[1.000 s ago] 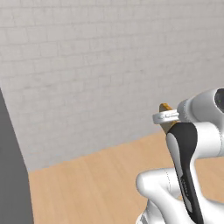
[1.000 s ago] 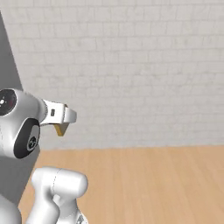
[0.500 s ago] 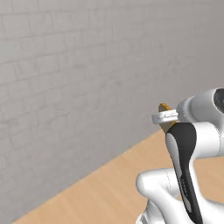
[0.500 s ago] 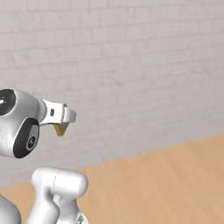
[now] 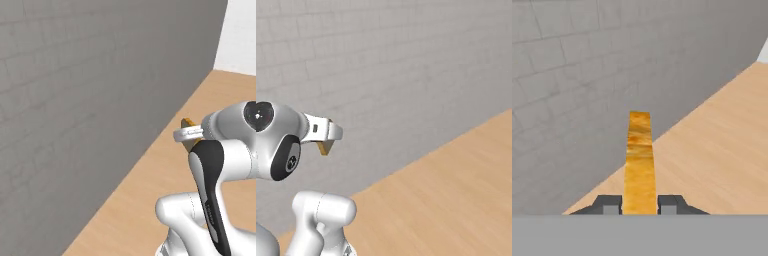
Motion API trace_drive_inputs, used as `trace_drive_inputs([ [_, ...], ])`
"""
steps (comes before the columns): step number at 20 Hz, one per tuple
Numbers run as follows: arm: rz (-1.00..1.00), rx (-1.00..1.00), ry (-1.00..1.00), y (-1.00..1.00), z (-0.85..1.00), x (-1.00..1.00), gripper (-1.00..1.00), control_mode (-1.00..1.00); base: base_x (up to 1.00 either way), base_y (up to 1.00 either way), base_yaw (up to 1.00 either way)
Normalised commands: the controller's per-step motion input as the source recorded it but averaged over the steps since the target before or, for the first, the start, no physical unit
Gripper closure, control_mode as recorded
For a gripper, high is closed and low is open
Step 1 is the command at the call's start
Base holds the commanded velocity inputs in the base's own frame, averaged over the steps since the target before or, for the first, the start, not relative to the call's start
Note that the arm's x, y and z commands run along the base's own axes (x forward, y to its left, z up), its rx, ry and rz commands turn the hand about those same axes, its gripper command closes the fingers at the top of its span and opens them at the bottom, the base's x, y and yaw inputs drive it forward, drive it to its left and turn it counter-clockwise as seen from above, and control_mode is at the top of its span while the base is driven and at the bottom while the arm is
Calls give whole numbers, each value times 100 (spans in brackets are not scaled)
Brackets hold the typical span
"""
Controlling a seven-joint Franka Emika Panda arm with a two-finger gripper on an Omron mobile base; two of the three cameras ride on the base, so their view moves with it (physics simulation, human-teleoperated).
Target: Start the toaster. Once the lever pops up, take the bread to the plate on the dining counter.
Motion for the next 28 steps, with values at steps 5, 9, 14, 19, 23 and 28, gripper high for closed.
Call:
trace_drive_inputs([
  [5, 0, 0, 0, 0, 0, 0, 100, 100, 80, 0, -59],
  [9, 0, 0, 0, 0, 0, 0, 100, 100, 79, 2, -60],
  [14, 0, 0, 0, 0, 0, 0, 100, 100, 78, 5, -61],
  [19, 0, 0, 0, 0, 0, 0, 100, 100, 85, 13, -59],
  [23, 0, 0, 0, 0, 0, 0, 100, 100, 89, 18, -58],
  [28, 0, 0, 0, 0, 0, 0, 100, 100, 93, 27, -57],
])
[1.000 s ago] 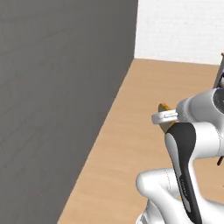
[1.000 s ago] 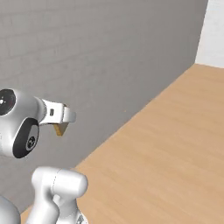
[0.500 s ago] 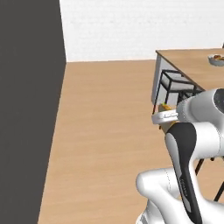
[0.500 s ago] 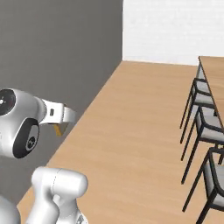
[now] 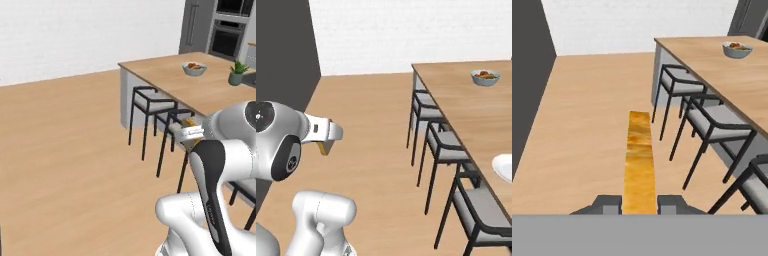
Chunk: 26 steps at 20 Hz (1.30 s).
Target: Start the toaster. Once the lever pops up, take the bread to the plate on the dining counter.
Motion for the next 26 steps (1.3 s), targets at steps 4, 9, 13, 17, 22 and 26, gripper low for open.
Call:
trace_drive_inputs([
  [4, 0, 0, 0, 0, 0, 0, 100, 100, 89, 56, -56],
  [9, 0, 0, 0, 0, 0, 0, 100, 100, 79, 63, -57],
  [13, 0, 0, 0, 0, 0, 0, 100, 100, 56, 39, -73],
  [17, 0, 0, 0, 0, 0, 0, 100, 100, 27, 21, -83],
  [22, 0, 0, 0, 0, 0, 0, 100, 100, 20, 0, -81],
  [26, 0, 0, 0, 0, 0, 0, 100, 100, 27, 0, -78],
])
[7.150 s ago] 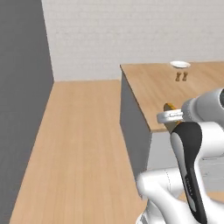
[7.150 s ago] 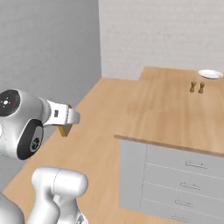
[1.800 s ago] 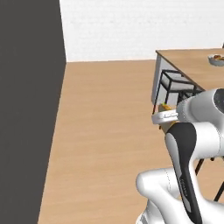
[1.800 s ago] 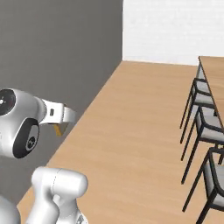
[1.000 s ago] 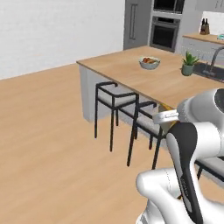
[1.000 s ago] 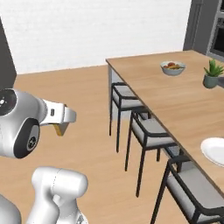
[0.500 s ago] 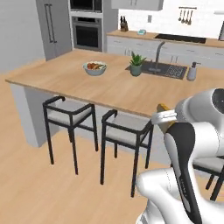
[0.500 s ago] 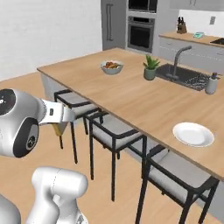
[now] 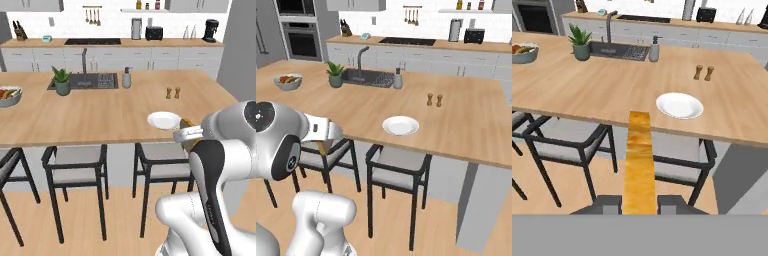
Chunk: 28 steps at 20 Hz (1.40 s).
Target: Start the toaster. Once the lever pops up, take the bread to the plate on the dining counter.
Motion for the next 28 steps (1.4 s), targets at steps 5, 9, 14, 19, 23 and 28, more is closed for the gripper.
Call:
trace_drive_inputs([
  [5, 0, 0, 0, 0, 0, 0, 100, 100, 50, 15, -54],
  [9, 0, 0, 0, 0, 0, 0, 100, 100, 63, 34, -8],
  [14, 0, 0, 0, 0, 0, 0, 100, 100, 55, 2, 10],
  [19, 0, 0, 0, 0, 0, 0, 100, 100, 54, -2, 4],
  [23, 0, 0, 0, 0, 0, 0, 100, 100, 30, -2, 0],
  [28, 0, 0, 0, 0, 0, 0, 100, 100, 31, 0, 0],
])
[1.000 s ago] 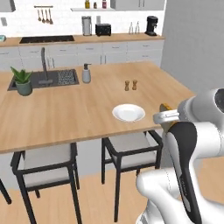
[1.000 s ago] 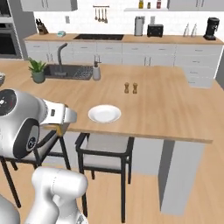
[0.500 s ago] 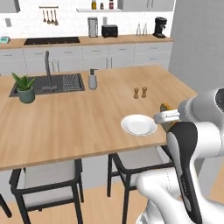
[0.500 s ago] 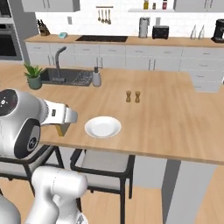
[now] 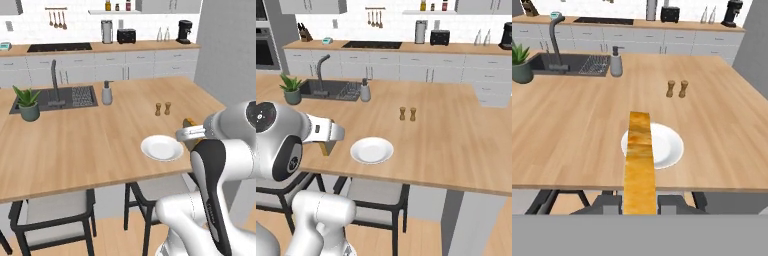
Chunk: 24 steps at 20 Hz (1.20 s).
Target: Start the toaster. Once the lever pops up, take the bread to the plate on the dining counter.
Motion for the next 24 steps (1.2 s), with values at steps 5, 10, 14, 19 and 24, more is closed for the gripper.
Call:
trace_drive_inputs([
  [5, 0, 0, 0, 0, 0, 0, 100, 100, 43, -5, 2],
  [10, 0, 0, 0, 0, 0, 0, 100, 100, 42, -2, 1],
  [14, 2, 10, 0, -12, -30, 58, 100, -100, 0, 0, 0],
  [19, 6, 23, 0, -33, -42, 85, 100, -100, 0, 0, 0],
  [24, 5, 24, 0, -32, -51, 67, 100, -100, 0, 0, 0],
])
